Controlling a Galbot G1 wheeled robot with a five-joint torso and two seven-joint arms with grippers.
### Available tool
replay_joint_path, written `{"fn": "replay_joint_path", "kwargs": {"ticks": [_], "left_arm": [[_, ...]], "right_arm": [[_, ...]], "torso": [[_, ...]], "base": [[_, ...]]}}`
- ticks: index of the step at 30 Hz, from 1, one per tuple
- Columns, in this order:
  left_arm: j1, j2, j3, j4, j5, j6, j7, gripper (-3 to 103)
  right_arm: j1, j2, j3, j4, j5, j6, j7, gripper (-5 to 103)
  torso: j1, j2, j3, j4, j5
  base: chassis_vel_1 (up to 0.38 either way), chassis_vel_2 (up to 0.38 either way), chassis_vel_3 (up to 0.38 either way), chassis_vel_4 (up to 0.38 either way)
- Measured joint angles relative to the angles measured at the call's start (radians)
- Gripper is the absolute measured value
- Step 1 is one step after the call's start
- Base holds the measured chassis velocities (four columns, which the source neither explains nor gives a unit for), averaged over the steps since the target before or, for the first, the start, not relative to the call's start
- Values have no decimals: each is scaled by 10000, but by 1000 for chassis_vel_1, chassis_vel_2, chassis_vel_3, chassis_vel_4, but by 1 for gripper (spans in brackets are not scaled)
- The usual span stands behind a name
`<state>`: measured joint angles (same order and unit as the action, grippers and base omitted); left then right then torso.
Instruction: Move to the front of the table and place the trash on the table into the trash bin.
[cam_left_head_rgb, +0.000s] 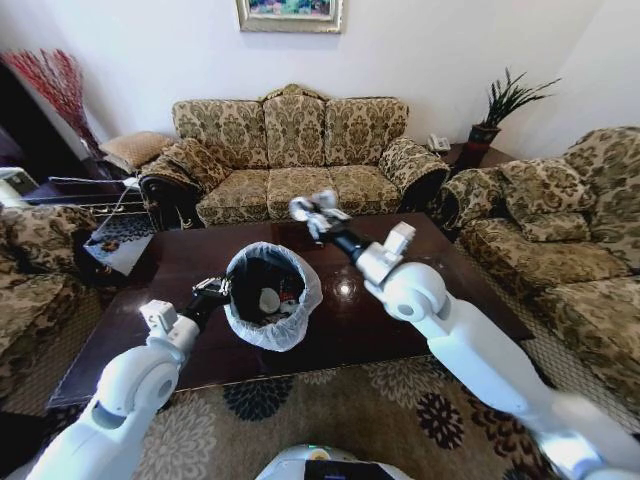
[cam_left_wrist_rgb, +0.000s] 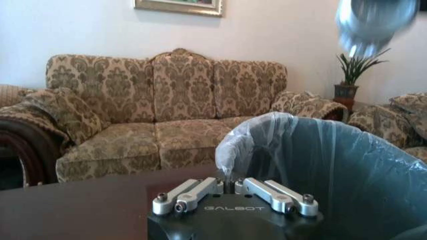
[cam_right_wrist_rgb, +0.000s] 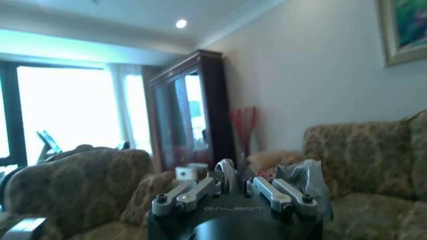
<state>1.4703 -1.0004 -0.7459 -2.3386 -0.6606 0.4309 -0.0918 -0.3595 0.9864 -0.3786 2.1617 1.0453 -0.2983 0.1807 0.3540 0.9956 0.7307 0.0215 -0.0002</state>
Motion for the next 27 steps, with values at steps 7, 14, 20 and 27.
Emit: {"fn": "replay_joint_path", "kwargs": {"ticks": [7,14,20,27], "left_arm": [[-23,-92,-59,-46,-1,-41,-47,3],[-58,-150,-83,-113,-6,-59,-54,3],[-5,-145,-170,-150,-11,-68,-59,3],[65,-236,-203,-179,99,-70,-64,3]], "right_arm": [[-129,-72,-1115,109,-258,-548,256,17],[-215,-61,-1113,-61,-596,-537,399,50],[-162,31,32,-494,-801,81,923,71],[-891,-494,1685,-1384,-1371,413,1258,93]], "torso": [[0,0,0,-3,3],[0,0,0,-2,2],[0,0,0,-1,2],[0,0,0,-1,3]], "base": [[0,0,0,0],[0,0,0,0],[0,0,0,0],[0,0,0,0]]}}
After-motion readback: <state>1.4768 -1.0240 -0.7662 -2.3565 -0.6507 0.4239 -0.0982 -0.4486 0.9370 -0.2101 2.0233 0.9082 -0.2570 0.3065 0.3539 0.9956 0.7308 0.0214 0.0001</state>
